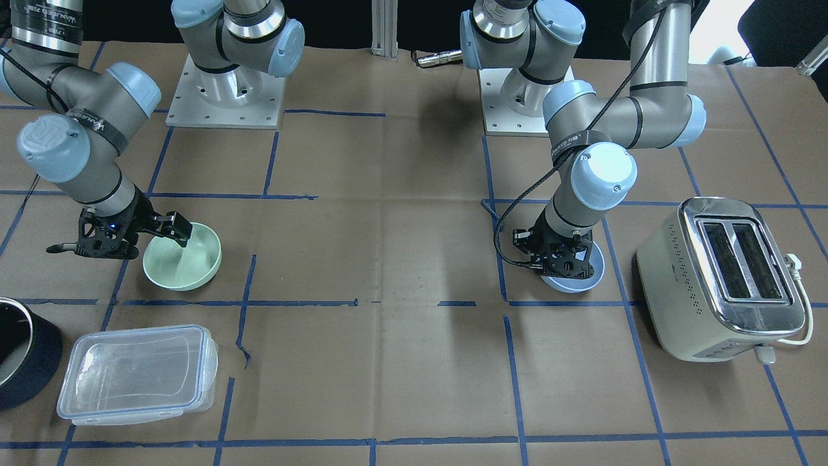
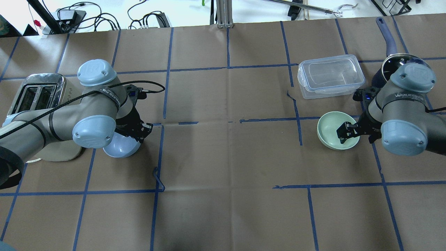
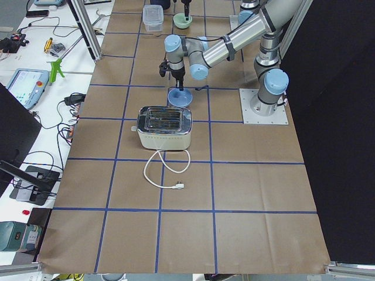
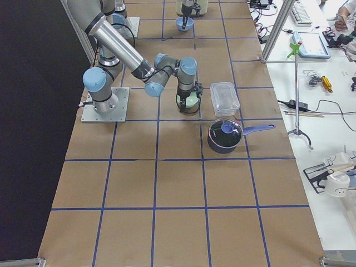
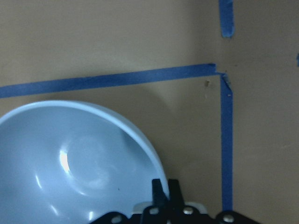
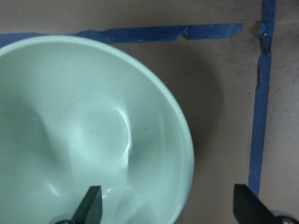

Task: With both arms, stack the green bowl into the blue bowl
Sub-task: 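Carry the blue bowl to table center with left gripper while right lifts green bowl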

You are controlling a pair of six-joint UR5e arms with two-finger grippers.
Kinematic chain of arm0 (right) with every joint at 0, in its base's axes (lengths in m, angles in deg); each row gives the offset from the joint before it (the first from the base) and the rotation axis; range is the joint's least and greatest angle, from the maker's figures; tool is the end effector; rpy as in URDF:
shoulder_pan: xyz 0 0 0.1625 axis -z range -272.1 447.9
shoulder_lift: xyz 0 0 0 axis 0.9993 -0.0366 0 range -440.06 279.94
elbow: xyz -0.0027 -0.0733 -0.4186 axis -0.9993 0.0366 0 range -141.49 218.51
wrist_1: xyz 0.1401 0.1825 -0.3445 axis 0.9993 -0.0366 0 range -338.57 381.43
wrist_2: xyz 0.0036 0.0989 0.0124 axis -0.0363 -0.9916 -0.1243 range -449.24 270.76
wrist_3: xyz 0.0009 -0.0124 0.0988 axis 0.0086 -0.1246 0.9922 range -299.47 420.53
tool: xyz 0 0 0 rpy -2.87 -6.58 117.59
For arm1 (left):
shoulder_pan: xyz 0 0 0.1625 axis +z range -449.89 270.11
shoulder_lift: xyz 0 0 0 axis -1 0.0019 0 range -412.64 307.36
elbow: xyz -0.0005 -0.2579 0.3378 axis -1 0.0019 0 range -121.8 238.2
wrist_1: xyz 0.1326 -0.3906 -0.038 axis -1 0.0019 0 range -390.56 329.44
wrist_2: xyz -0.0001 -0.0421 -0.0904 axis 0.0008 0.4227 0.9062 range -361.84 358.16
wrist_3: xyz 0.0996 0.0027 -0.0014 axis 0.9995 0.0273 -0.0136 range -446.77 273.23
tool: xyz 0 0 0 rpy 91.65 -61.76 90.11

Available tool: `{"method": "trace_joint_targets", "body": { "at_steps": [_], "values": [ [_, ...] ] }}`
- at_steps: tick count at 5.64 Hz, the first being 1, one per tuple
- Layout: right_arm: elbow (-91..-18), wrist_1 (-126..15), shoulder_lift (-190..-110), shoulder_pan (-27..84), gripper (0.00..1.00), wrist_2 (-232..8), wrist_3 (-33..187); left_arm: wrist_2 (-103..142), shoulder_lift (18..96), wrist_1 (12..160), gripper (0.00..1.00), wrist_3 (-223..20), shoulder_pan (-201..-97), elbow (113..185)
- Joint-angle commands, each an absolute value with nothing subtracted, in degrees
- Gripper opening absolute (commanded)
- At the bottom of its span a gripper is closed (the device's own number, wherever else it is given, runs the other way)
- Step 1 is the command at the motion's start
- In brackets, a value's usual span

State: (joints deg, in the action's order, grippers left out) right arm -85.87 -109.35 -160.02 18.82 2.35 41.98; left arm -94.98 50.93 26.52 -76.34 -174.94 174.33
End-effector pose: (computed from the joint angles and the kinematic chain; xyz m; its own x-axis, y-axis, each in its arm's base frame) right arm -0.0378 -0.4646 0.2008 -0.9992 0.0403 0.0062 0.0406 0.9968 0.0689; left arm -0.0852 -0.4980 0.2146 -0.9944 0.1006 -0.0320 0.0958 0.9874 0.1261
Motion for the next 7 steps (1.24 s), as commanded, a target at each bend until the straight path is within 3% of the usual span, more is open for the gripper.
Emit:
{"method": "trace_joint_targets", "body": {
  "at_steps": [1,2,4,5,7],
  "values": [
    [-85.68,-112.75,-160.13,18.82,0.44,2.60,41.81,-95.37,51.33,27.00,0.00,-82.50,-179.94,170.81],
    [-85.68,-112.87,-160.12,18.82,0.11,2.51,41.98,-95.19,53.08,35.18,0.00,-88.64,-186.16,162.52],
    [-85.42,-113.05,-160.56,18.82,0.05,2.34,41.81,-91.70,64.98,38.34,0.01,-106.19,-198.13,143.54],
    [-81.50,-110.52,-161.17,18.74,0.05,2.43,41.98,-91.67,68.87,38.17,0.01,-112.02,-203.05,138.32],
    [-65.73,-88.56,-161.18,17.51,0.05,2.78,42.51,-92.37,72.68,34.75,0.01,-112.35,-207.31,138.35]
  ]
}}
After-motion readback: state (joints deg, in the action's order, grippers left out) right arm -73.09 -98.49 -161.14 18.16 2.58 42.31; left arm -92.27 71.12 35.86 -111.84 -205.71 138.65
